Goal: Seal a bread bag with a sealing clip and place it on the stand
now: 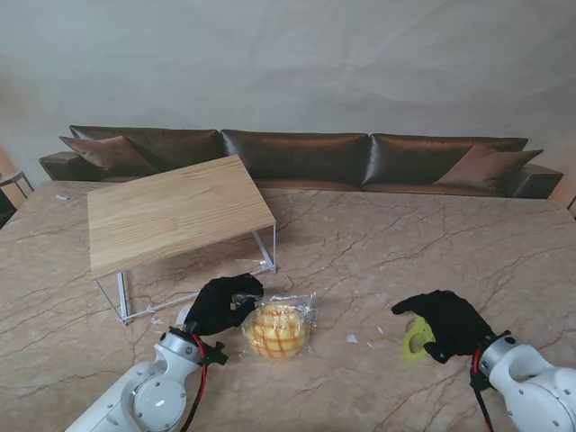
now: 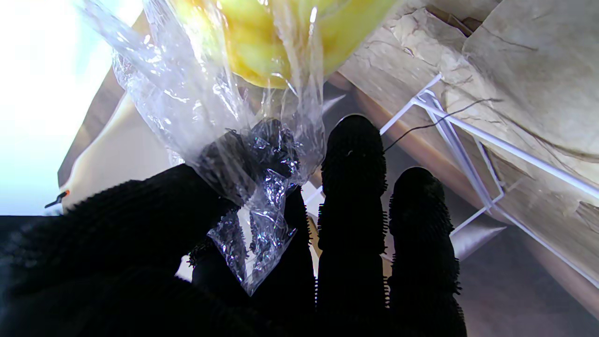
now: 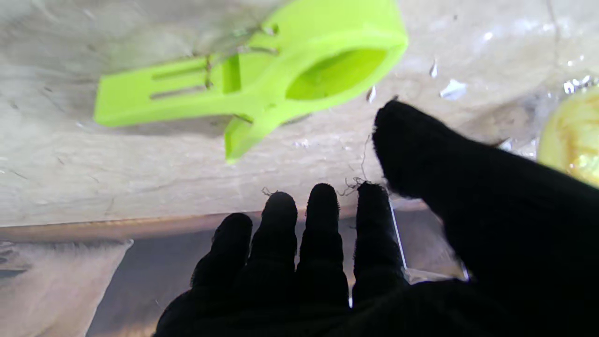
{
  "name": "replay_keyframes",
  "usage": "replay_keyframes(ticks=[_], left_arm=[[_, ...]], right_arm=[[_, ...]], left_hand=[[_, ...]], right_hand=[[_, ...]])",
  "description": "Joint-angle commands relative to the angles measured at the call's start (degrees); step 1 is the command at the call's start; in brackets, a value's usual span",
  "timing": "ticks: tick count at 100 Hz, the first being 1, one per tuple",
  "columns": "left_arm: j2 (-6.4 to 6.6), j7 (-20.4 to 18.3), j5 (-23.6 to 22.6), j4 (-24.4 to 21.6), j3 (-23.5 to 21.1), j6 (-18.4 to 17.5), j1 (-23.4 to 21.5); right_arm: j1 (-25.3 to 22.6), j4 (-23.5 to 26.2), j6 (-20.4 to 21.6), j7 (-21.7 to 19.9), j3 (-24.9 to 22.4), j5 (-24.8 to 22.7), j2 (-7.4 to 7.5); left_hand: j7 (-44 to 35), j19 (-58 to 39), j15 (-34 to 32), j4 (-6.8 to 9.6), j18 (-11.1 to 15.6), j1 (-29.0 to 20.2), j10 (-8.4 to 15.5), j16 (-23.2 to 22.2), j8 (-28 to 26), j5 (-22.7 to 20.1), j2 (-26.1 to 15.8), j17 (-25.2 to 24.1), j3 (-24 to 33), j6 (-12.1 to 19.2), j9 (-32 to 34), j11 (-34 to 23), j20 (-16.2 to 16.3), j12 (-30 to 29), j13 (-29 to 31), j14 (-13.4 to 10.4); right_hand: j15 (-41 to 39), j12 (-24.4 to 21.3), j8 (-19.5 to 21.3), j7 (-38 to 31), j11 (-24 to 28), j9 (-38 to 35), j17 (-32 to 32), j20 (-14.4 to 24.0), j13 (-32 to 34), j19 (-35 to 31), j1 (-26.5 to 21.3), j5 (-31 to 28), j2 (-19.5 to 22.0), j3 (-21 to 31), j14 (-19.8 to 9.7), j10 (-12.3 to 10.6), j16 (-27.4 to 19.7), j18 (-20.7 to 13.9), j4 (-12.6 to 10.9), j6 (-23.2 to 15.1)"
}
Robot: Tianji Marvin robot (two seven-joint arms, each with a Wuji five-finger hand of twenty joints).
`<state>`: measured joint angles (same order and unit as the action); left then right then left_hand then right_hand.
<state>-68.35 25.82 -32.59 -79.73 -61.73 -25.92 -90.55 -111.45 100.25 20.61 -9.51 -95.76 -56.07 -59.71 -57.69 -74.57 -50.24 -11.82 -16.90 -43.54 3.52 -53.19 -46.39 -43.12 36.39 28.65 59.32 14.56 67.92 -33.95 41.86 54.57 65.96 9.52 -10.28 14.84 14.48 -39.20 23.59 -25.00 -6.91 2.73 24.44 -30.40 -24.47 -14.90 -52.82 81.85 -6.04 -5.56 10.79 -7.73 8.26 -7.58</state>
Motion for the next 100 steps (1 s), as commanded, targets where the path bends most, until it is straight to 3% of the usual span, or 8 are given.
replay_keyframes(ticks=[1, 9, 26, 33, 42, 67, 87, 100], left_arm=[[-0.02, 0.08, -0.16, -0.42, -0.17, -0.18, -0.63], [0.0, 0.1, -0.21, -0.53, -0.37, -0.22, -0.75], [-0.03, 0.15, -0.09, -0.75, -0.6, -0.21, -0.99], [-0.03, 0.27, -0.21, -0.76, -0.58, -0.35, -1.06], [-0.03, 0.35, -0.29, -0.81, -0.53, -0.39, -1.13], [0.09, -0.23, -0.14, -1.03, -0.78, -0.63, -1.39], [0.09, -0.38, 0.09, -1.07, -0.94, -0.55, -1.57], [0.14, -0.52, 0.07, -1.11, -1.09, -0.53, -1.69]], right_arm=[[-1.57, 0.81, -0.25, -0.35, -0.7, -2.16, 0.33], [-2.62, 1.56, -0.34, -2.49, -1.56, -2.91, 0.56], [-3.85, 1.13, -1.22, -2.22, -2.31, -4.01, 0.53], [-3.82, 0.31, -1.24, 0.84, -1.99, -7.93, 0.54], [-2.67, -2.59, -1.17, 8.61, -0.66, -12.73, 0.59], [0.85, -7.26, -2.22, 11.66, 2.49, -13.9, 0.94], [5.34, -12.57, -4.71, 17.13, 7.68, -14.9, 1.17], [8.38, -15.37, -8.2, 21.1, 11.84, -14.26, 0.95]], left_hand=[[-5.34, -2.24, -0.56, 4.03, 0.23, -1.91, 5.13, -1.01, -2.53, -2.81, -3.46, -0.23, 2.58, 3.13, 3.19, -5.22, -0.34, 1.5, 1.77, -1.33], [-5.34, -2.22, -0.5, 4.03, 0.25, -1.88, 5.17, -1.0, -2.47, -2.91, -3.49, -0.28, 2.55, 3.25, 3.28, -5.16, -0.34, 1.45, 1.73, -1.26], [-5.32, -2.31, -0.49, 4.03, 0.37, -1.81, 5.27, -1.04, -2.44, -2.83, -3.54, -0.31, 2.45, 3.43, 3.22, -5.07, -0.27, 1.47, 1.73, -1.29], [-5.23, -2.34, -0.47, 4.01, 0.54, -1.73, 5.34, -1.04, -2.43, -2.68, -3.72, -0.24, 2.3, 3.61, 3.2, -5.02, -0.26, 1.48, 1.71, -1.44], [-5.09, -2.32, -0.41, 3.9, 0.66, -1.48, 5.43, -1.03, -2.36, -2.42, -3.74, -0.26, 2.11, 3.69, 3.14, -4.92, -0.27, 1.48, 1.67, -1.57], [-4.98, -2.21, -0.21, 3.61, 0.88, -1.36, 5.69, -1.0, -2.28, -2.22, -3.94, -0.33, 1.87, 4.13, 3.07, -4.65, -0.31, 1.54, 1.55, -1.7], [-4.97, -2.14, -0.17, 3.51, 0.99, -1.49, 5.59, -1.06, -2.25, -2.16, -4.16, -0.4, 1.58, 4.03, 2.99, -4.54, -0.32, 1.62, 1.49, -1.64], [-4.97, -1.93, -0.05, 3.47, 0.92, -1.63, 5.51, -1.08, -2.25, -2.05, -4.17, -0.76, 1.4, 3.86, 2.9, -4.49, -0.35, 1.69, 1.25, -1.47]], right_hand=[[0.22, -0.21, -1.78, 0.96, 0.18, 3.14, 1.68, -1.01, -2.48, 1.0, -1.99, 2.72, 1.85, 8.02, -1.92, 0.45, -0.95, -1.45, -2.17, 1.34], [0.63, -0.21, -2.53, 1.35, 0.54, 5.7, 3.64, -1.81, -5.55, 2.26, -3.04, 4.57, 4.5, 8.1, -2.08, 0.61, -1.18, -1.98, -3.65, 1.8], [0.6, -0.1, -3.7, 1.34, 1.58, 10.9, 6.88, -2.59, -11.32, 2.86, -6.83, 8.35, 2.25, 8.1, -1.7, 1.5, -1.23, -2.34, -5.89, 1.69], [-0.32, 0.27, -4.6, 1.26, 3.34, 12.96, 7.7, -2.53, -13.13, 1.76, -5.67, 9.92, 2.59, 7.1, -1.52, 1.57, -0.93, -2.22, -3.01, -0.1], [-1.94, 0.85, -4.9, 0.28, 5.67, 13.17, 7.76, -2.57, -13.43, 0.83, -3.48, 9.78, -5.65, 4.92, -1.52, 1.17, -0.18, -2.11, 1.15, -2.61], [-3.32, 1.09, -3.33, -3.37, 6.7, 12.48, 7.94, -2.24, -13.19, -0.27, -0.27, 9.71, -11.67, 1.57, -1.96, 0.5, 0.56, -2.43, 3.6, -6.37], [-5.96, 1.42, -0.31, -7.19, 7.22, 7.01, 7.87, -0.79, -11.15, -3.17, 4.64, -0.54, -7.47, -2.88, -1.26, 0.78, 1.99, -1.94, 4.03, -9.14], [-14.96, 4.86, 8.79, -11.64, 13.94, -0.26, 9.77, 4.15, -9.83, -11.99, 7.69, -9.71, -4.42, -4.6, 0.75, 0.13, 7.08, 1.05, 4.13, -12.13]])
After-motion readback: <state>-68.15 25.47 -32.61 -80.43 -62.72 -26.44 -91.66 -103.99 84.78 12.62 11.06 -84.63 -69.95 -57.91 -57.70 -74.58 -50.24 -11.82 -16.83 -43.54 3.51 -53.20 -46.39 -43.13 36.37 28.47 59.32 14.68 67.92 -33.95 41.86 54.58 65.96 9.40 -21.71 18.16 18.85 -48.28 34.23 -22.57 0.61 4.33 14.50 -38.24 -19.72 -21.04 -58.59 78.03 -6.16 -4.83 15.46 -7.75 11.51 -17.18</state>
